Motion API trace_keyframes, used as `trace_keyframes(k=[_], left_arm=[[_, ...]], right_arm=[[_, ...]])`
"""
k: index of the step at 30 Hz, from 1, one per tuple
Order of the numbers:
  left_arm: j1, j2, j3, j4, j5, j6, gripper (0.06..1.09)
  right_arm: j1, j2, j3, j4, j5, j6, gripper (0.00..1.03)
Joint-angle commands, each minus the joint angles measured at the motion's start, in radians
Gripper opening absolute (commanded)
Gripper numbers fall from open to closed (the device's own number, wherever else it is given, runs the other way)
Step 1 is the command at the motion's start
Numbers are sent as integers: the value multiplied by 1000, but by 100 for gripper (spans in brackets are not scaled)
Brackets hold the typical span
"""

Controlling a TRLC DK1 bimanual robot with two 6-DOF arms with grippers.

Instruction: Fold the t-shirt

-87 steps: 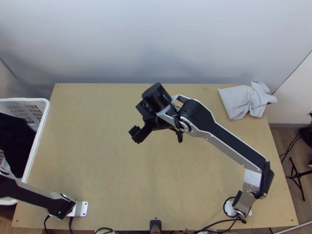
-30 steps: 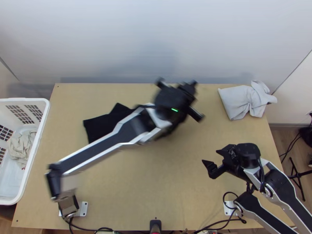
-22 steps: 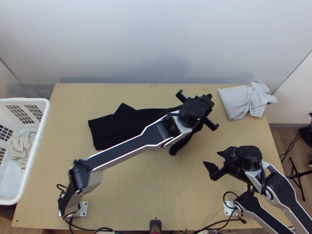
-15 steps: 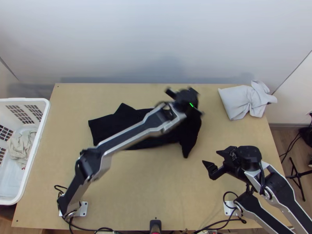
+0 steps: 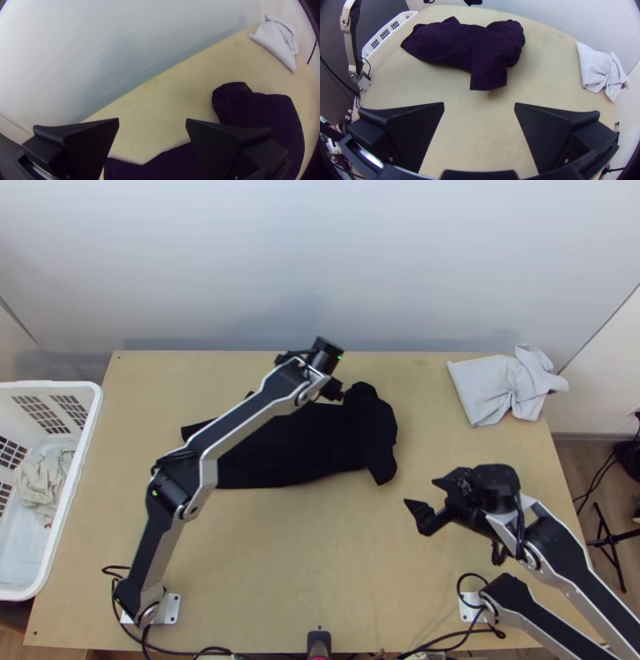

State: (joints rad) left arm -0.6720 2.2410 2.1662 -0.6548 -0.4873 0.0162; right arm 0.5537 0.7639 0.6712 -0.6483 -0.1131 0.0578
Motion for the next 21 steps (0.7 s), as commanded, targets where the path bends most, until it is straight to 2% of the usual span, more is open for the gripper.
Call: trace_keyframes(k=[1, 3, 6, 10, 14, 17, 21], left_arm=[[80, -126, -5, -243, 84, -65, 104], [103, -189, -25, -322, 144, -84, 104], [104, -324, -172, -348, 142, -62, 104], [104, -517, -422, -276, 142, -28, 104], [112, -641, -602, -218, 138, -19, 104], [109, -702, -687, -213, 133, -33, 104], [103, -765, -753, -198, 108, -44, 104]], right_arm=[[-8, 118, 36, 76, 0, -4, 98], [-8, 158, 37, 82, 0, -35, 98], [-1, 201, 34, 91, -2, -85, 98], [-12, 301, 39, 102, 0, -165, 98], [-54, 402, 87, 96, -39, -188, 98], [-55, 453, 130, 102, -46, -170, 97], [-103, 485, 232, 102, -74, -27, 97]])
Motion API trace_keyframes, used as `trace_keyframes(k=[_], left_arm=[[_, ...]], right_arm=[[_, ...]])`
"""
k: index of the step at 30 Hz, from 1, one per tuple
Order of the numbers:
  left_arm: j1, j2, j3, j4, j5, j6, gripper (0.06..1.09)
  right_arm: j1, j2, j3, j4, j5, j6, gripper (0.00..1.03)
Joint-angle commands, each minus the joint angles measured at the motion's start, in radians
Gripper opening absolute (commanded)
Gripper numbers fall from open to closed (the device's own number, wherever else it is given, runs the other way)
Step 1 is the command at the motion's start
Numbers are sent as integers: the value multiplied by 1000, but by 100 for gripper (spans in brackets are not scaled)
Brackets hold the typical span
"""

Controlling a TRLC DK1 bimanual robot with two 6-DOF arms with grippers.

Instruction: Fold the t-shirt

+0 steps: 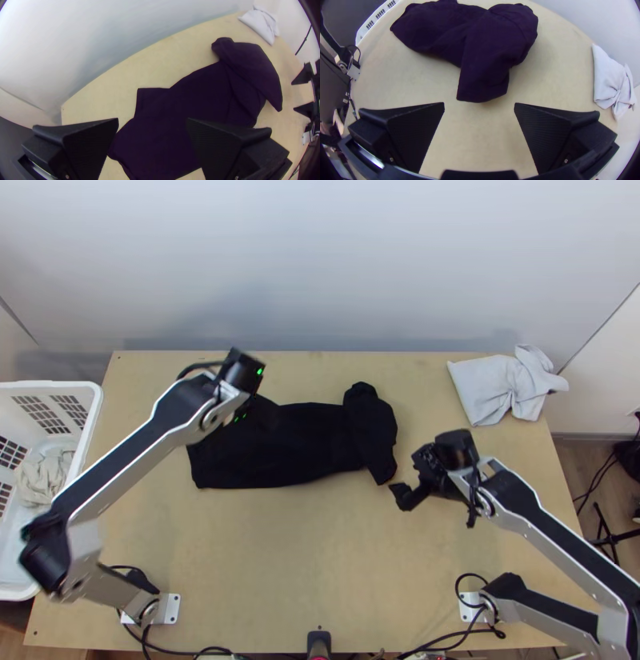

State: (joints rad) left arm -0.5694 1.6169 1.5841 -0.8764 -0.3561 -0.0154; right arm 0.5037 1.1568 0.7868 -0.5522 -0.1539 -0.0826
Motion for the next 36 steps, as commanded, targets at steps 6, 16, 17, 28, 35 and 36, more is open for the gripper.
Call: trace_keyframes(k=[6, 16, 17, 28, 35, 36], left_arm=[[54, -176, -208, 42, -35, -17, 104], [77, -167, -309, 134, -37, 6, 104], [77, -166, -314, 140, -37, 9, 104], [77, -169, -286, 140, -41, 38, 104], [57, -169, -276, 134, -64, 29, 104], [55, -169, -276, 134, -67, 28, 104]], right_arm=[[-212, 152, 239, 6, -39, 353, 97], [-211, 193, 184, -40, -139, 408, 96], [-212, 207, 173, -40, -164, 405, 96], [-274, 317, 55, -15, -381, 161, 97], [-347, 445, 69, 29, -403, 64, 97], [-347, 449, 71, 46, -404, 63, 97]])
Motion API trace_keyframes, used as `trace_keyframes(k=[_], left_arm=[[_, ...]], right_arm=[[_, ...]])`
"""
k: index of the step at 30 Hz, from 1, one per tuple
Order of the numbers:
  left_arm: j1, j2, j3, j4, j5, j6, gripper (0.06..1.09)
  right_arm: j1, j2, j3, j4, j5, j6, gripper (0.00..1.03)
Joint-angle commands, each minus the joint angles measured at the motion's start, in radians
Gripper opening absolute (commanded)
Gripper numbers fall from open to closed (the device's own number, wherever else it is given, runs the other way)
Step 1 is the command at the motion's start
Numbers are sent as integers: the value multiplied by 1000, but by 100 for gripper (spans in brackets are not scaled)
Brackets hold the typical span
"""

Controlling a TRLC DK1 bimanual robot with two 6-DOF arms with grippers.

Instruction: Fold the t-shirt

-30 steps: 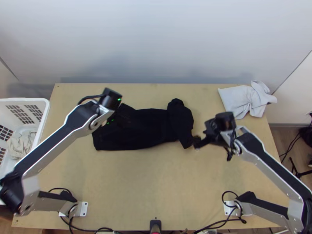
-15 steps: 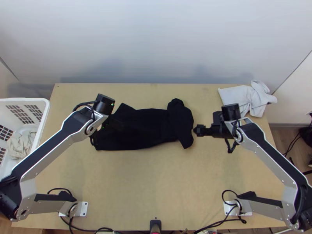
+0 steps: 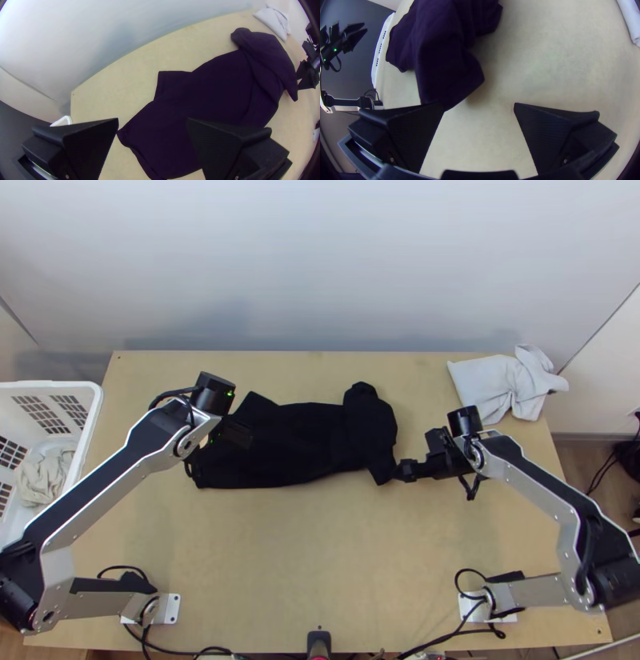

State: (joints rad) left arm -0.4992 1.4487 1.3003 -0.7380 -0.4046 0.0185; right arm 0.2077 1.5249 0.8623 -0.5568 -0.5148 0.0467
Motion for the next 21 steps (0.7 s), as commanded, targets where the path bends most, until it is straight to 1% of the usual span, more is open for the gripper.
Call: trace_keyframes(k=[1, 9, 17, 21], left_arm=[[-15, -1, 8, -4, -19, -8, 104], [-18, 2, 17, -4, -40, -11, 104], [-19, 6, 19, -6, -46, -11, 104], [-19, 15, 20, -4, -50, -12, 104]], right_arm=[[-51, 87, -2, 61, -48, -67, 97], [-44, 165, 37, 90, -103, -57, 97], [9, 169, 52, 92, -131, -36, 97], [53, 170, 63, 90, -139, -30, 97]])
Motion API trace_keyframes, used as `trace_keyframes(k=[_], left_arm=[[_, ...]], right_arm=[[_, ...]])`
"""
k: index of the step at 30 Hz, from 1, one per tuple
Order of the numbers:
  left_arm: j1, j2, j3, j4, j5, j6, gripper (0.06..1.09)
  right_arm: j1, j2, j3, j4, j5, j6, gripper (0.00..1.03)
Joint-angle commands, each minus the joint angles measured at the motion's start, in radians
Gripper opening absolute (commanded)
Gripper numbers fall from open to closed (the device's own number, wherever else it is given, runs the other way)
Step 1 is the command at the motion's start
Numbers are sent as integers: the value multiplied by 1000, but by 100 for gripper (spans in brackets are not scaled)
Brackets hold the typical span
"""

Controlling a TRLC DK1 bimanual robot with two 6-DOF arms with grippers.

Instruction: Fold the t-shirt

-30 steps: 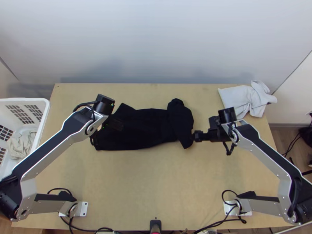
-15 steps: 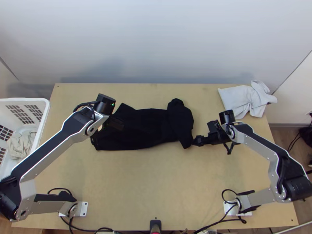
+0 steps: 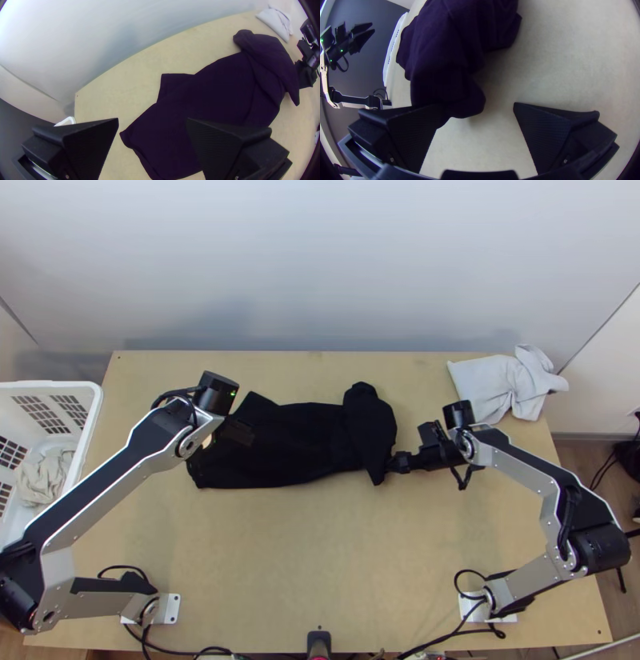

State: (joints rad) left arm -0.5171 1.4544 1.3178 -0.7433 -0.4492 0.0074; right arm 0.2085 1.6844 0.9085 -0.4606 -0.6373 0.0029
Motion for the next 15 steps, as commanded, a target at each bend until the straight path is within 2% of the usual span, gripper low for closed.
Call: trace_keyframes(k=[1, 5, 9, 10, 15], left_arm=[[-1, 11, 1, 4, -5, -3, 104], [-3, 17, 1, 5, -9, -9, 104], [-4, 26, 1, 7, -17, -17, 104], [-4, 26, 1, 7, -17, -18, 104], [-11, 26, 0, 7, -26, -18, 104]], right_arm=[[62, 11, 23, -6, -16, 20, 96], [94, 18, 66, -6, -15, 43, 95], [120, 40, 109, -21, -9, 58, 88], [135, 38, 110, -21, 8, 60, 79], [170, 15, 104, -3, 60, 51, 4]])
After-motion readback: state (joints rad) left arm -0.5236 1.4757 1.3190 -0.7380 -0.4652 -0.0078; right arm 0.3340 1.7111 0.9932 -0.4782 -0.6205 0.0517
